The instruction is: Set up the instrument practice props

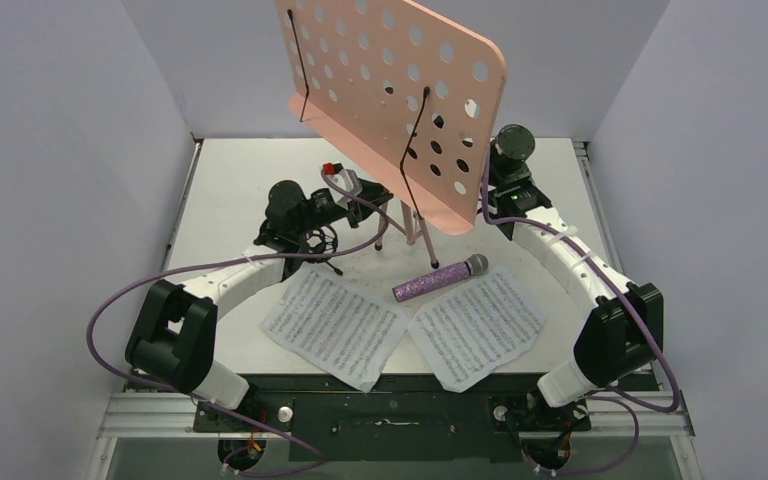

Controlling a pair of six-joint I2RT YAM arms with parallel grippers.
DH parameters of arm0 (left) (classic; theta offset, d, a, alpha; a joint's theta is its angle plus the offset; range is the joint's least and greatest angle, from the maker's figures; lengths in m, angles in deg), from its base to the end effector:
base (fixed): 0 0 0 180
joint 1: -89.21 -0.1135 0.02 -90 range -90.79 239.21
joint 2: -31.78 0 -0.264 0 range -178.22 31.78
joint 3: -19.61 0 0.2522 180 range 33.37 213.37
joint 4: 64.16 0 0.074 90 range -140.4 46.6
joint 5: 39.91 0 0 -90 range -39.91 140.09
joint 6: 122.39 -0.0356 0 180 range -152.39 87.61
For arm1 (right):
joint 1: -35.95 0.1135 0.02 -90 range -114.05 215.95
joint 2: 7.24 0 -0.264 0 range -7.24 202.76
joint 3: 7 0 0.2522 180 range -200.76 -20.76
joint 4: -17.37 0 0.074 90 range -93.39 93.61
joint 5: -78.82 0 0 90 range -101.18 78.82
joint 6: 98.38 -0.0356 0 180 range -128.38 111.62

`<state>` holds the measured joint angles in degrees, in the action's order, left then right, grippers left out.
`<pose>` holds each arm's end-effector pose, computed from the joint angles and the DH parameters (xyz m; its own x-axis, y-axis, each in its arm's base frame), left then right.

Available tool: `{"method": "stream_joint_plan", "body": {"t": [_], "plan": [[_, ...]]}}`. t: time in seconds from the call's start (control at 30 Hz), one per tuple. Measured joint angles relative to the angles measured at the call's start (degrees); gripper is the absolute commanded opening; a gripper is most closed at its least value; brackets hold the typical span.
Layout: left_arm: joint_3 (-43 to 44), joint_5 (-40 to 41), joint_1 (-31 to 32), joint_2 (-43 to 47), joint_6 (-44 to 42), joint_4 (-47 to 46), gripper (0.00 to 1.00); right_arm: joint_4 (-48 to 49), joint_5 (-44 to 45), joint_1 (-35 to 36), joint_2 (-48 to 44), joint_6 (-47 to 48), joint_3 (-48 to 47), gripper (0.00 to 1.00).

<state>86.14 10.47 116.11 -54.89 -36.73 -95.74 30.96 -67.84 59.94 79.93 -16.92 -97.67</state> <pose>0.2937 -0.1745 0.3103 0.2449 -0.0589 -0.9678 0.8899 0.4098 0.2003 0.3060 0.1687 0.4201 0.1240 0.1445 -0.9817 -0.9823 0.1578 -0.1008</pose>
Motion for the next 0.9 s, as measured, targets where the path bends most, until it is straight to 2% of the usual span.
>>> {"method": "stream_joint_plan", "body": {"t": [0.9], "plan": [[0.0, 10.78, 3.08, 1.33, -5.99, 9.86, 0.0, 1.36, 0.09, -0.07, 1.6, -0.07, -4.7, 0.05]]}}
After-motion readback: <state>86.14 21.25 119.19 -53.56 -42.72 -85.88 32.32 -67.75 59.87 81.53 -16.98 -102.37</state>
